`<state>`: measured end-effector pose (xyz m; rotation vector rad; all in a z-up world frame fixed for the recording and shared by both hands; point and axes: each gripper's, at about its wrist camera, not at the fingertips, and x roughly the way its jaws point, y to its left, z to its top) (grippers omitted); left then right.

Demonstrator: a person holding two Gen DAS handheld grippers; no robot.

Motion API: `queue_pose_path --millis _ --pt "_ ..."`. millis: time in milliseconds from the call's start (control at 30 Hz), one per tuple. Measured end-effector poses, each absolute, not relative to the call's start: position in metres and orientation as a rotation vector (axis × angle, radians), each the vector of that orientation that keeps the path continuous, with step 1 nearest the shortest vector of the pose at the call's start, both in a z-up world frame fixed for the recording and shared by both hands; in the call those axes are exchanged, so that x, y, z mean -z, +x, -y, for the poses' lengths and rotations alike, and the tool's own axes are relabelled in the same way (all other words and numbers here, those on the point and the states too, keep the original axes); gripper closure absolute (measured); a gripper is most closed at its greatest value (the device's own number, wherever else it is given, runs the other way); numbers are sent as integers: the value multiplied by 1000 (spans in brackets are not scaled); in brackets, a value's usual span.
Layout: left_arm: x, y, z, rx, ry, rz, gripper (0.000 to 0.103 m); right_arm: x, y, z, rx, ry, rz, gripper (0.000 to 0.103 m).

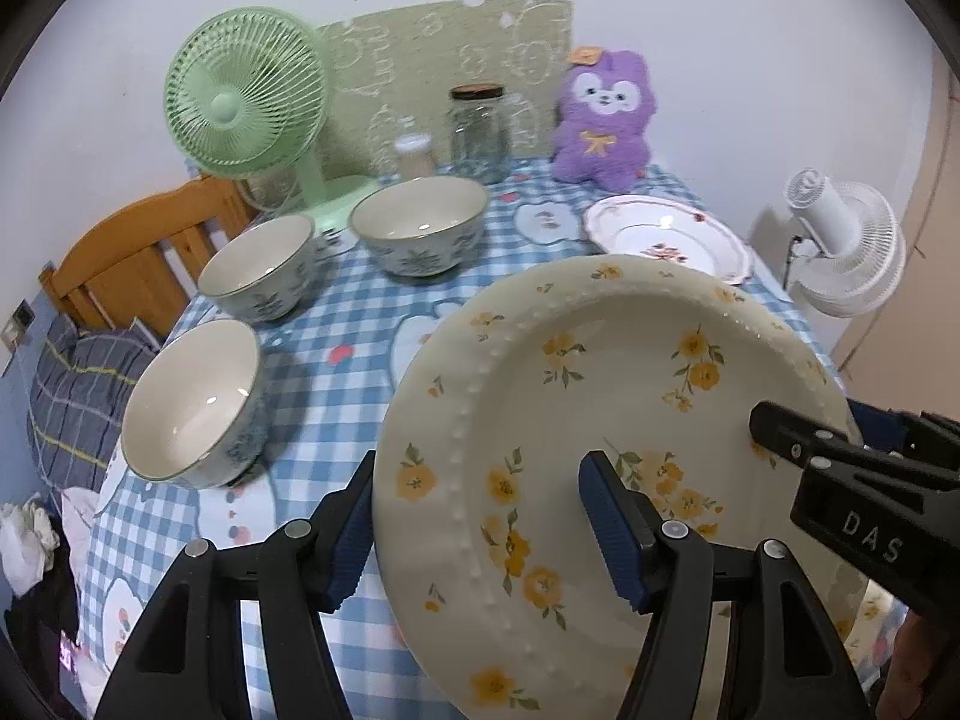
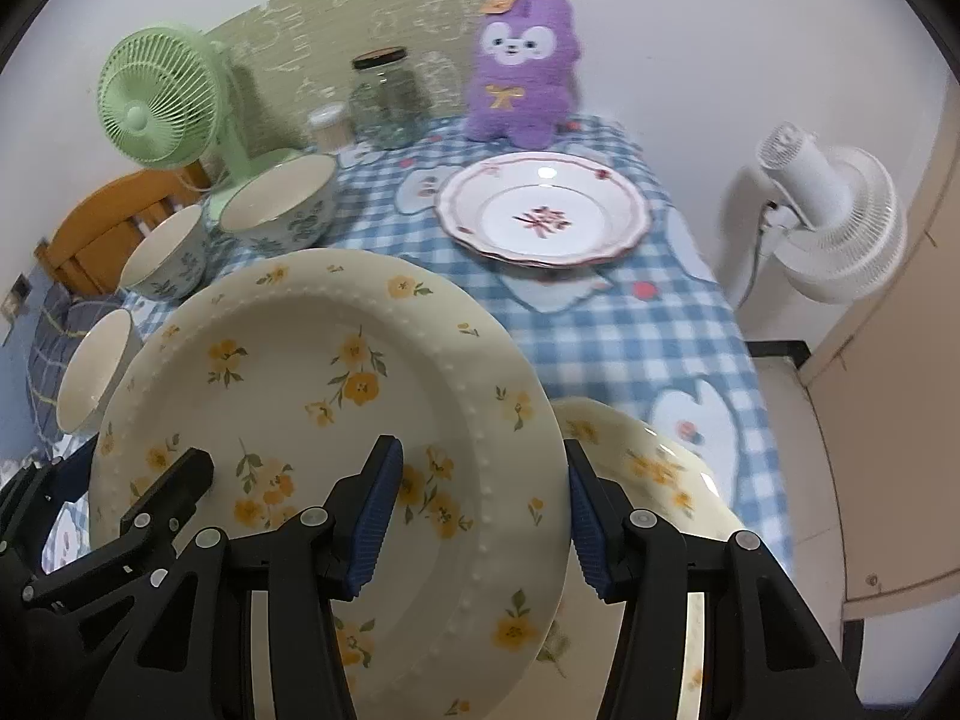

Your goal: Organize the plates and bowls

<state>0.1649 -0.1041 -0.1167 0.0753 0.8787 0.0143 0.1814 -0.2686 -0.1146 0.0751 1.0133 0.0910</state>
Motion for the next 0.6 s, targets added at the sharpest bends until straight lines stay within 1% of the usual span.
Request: queue_pose_path --millis 600 --pt "135 145 164 123 112 -930 37 126 137 332 36 142 -1016 47"
